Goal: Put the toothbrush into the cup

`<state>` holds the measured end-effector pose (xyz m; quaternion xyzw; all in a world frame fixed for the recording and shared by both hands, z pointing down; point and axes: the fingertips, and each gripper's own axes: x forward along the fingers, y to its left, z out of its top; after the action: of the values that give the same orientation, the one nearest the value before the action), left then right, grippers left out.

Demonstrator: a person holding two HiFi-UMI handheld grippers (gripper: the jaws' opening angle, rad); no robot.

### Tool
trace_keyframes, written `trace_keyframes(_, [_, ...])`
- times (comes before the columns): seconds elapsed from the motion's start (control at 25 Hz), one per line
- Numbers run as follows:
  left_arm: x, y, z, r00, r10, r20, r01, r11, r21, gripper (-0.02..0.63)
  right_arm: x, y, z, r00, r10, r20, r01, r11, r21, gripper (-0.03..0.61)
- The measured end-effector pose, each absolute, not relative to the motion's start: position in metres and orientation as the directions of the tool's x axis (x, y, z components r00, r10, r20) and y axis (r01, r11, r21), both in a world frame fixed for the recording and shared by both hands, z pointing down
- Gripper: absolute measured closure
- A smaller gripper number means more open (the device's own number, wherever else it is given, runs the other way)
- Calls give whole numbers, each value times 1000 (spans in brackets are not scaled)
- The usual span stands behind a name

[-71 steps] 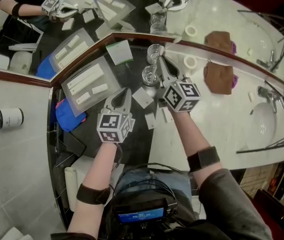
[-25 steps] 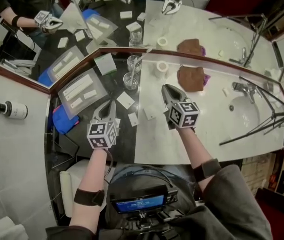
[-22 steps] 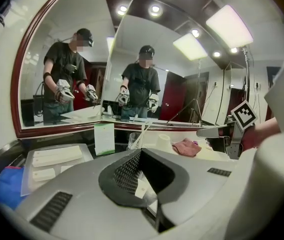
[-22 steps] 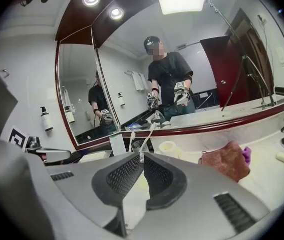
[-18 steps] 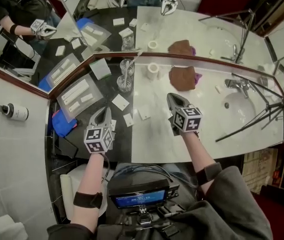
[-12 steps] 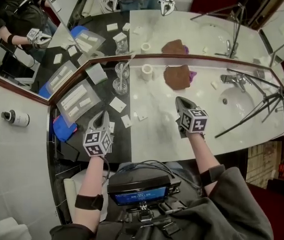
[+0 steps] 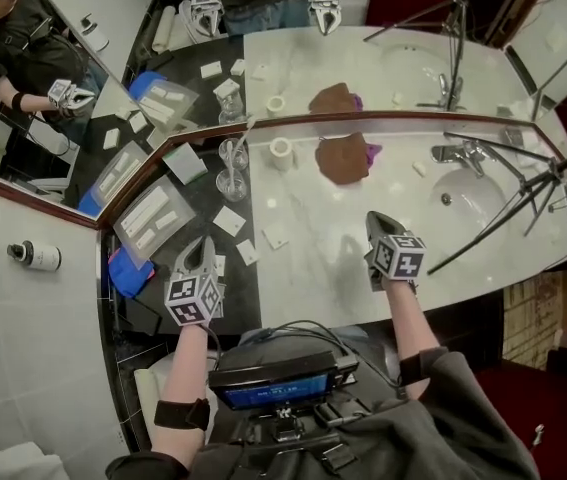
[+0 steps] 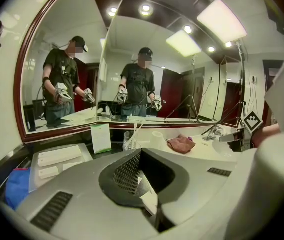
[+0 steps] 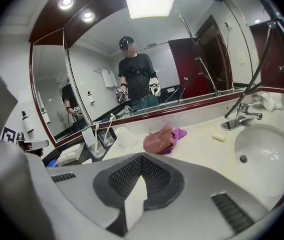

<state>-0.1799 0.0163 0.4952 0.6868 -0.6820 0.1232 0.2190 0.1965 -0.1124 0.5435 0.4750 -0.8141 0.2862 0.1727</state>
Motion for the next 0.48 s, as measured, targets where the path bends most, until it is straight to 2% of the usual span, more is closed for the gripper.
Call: trace_keyframes(0.48, [-178,25,495,26,-883,468,-990,42,134,611,194,-115,543,-501,-667,551,-865,400,-302,565])
